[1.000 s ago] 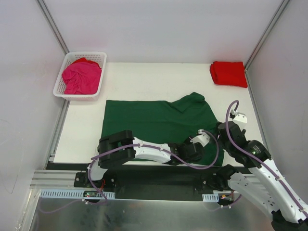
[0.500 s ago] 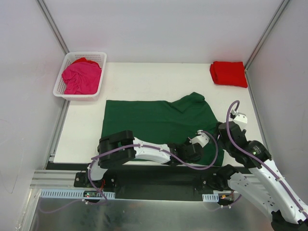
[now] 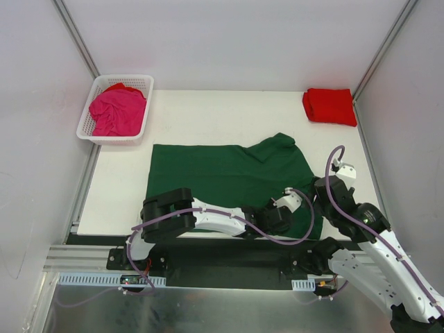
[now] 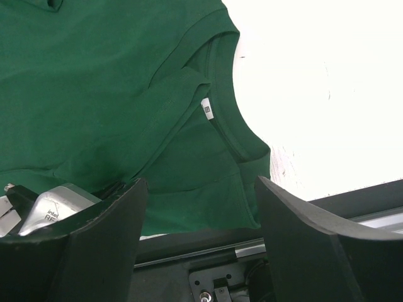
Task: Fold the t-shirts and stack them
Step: Fold the flattened tshirt in 1/3 of the way
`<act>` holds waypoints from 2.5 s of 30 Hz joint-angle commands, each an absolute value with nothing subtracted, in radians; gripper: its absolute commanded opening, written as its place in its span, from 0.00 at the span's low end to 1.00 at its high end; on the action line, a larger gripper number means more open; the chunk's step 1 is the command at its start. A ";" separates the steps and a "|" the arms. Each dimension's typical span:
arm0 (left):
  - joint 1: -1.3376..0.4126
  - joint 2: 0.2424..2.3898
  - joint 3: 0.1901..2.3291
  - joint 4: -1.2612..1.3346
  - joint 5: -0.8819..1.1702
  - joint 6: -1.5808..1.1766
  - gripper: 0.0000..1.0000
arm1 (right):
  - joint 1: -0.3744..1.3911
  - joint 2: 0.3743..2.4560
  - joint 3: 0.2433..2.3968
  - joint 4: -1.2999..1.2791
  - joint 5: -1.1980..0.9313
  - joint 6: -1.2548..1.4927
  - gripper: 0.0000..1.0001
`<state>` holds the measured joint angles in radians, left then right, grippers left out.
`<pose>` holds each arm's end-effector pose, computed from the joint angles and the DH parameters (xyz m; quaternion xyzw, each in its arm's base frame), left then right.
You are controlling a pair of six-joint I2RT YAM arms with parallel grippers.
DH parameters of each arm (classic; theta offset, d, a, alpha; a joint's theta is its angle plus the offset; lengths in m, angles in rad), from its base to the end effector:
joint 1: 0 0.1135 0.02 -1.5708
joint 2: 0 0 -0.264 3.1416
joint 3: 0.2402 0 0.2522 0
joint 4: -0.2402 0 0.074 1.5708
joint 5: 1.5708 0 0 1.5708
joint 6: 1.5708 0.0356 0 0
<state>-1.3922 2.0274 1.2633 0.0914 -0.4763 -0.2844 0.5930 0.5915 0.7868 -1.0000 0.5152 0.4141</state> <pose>0.0938 -0.4275 0.1585 0.3734 0.7984 -0.1715 0.4401 0.0946 0.0426 0.2915 0.0147 0.9018 -0.0326 0.4306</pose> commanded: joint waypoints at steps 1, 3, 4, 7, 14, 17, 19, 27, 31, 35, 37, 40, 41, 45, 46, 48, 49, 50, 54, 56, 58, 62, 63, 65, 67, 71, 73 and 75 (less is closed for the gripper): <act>-1.384 1.965 1.285 0.094 -0.482 -0.259 0.00 | 0.591 0.583 0.779 -0.999 0.512 0.410 0.73; -1.381 1.956 1.290 0.094 -0.482 -0.256 0.00 | 0.589 0.583 0.778 -0.999 0.514 0.410 0.73; -1.381 1.948 1.290 0.094 -0.482 -0.253 0.00 | 0.589 0.581 0.778 -0.999 0.514 0.411 0.73; -1.376 1.933 1.295 0.094 -0.483 -0.247 0.00 | 0.589 0.581 0.776 -0.997 0.512 0.411 0.73; -1.358 1.907 1.301 0.094 -0.495 -0.219 0.00 | 0.588 0.584 0.773 -0.993 0.509 0.410 0.73; -1.341 1.907 1.301 0.094 -0.494 -0.212 0.00 | 0.588 0.584 0.775 -0.992 0.505 0.408 0.73; -1.327 1.913 1.302 0.095 -0.492 -0.207 0.00 | 0.588 0.583 0.775 -0.992 0.505 0.407 0.73; -1.284 1.934 1.313 0.104 -0.471 -0.175 0.00 | 0.588 0.581 0.776 -0.996 0.506 0.406 0.73; -1.258 1.944 1.324 0.109 -0.466 -0.152 0.00 | 0.588 0.584 0.775 -0.993 0.506 0.405 0.73; -1.241 1.956 1.335 0.110 -0.448 -0.137 0.00 | 0.589 0.591 0.773 -0.988 0.503 0.403 0.73; -1.236 1.962 1.342 0.112 -0.446 -0.123 0.00 | 0.588 0.592 0.769 -0.986 0.502 0.405 0.73; -1.229 1.973 1.351 0.115 -0.437 -0.109 0.00 | 0.587 0.594 0.765 -0.983 0.502 0.403 0.73; -1.226 1.979 1.353 0.115 -0.436 -0.107 0.00 | 0.588 0.592 0.764 -0.983 0.502 0.403 0.73; -1.209 1.988 1.358 0.117 -0.426 -0.095 0.00 | 0.587 0.595 0.762 -0.982 0.502 0.403 0.73; -1.206 1.990 1.358 0.117 -0.425 -0.089 0.00 | 0.584 0.595 0.762 -0.980 0.500 0.403 0.73; -1.201 1.993 1.355 0.118 -0.425 -0.084 0.00 | 0.584 0.597 0.762 -0.980 0.500 0.402 0.73; -1.195 1.994 1.353 0.118 -0.423 -0.083 0.00 | 0.586 0.598 0.762 -0.980 0.500 0.403 0.73; -1.192 1.994 1.351 0.118 -0.423 -0.083 0.00 | 0.583 0.598 0.762 -0.980 0.500 0.403 0.73; -1.180 1.991 1.336 0.120 -0.426 -0.081 0.00 | 0.581 0.600 0.762 -0.977 0.497 0.402 0.73; -1.175 1.988 1.330 0.121 -0.428 -0.083 0.00 | 0.581 0.601 0.762 -0.977 0.497 0.402 0.73; -1.172 1.987 1.321 0.123 -0.431 -0.078 0.00 | 0.580 0.601 0.762 -0.977 0.495 0.400 0.73; -1.166 1.988 1.310 0.124 -0.437 -0.077 0.00 | 0.580 0.603 0.764 -0.974 0.494 0.400 0.73; -1.166 1.990 1.307 0.124 -0.439 -0.075 0.00 | 0.581 0.601 0.764 -0.976 0.494 0.400 0.73; -1.164 1.988 1.302 0.124 -0.442 -0.077 0.00 | 0.581 0.603 0.764 -0.974 0.494 0.400 0.73; -1.164 1.985 1.293 0.126 -0.445 -0.077 0.00 | 0.580 0.603 0.764 -0.974 0.492 0.400 0.73; -1.163 1.977 1.278 0.126 -0.456 -0.077 0.00 | 0.578 0.604 0.764 -0.974 0.492 0.400 0.73; -1.163 1.968 1.264 0.126 -0.463 -0.080 0.00 | 0.578 0.606 0.764 -0.971 0.491 0.402 0.73; -1.163 1.962 1.250 0.126 -0.468 -0.081 0.00 | 0.580 0.606 0.764 -0.966 0.491 0.400 0.73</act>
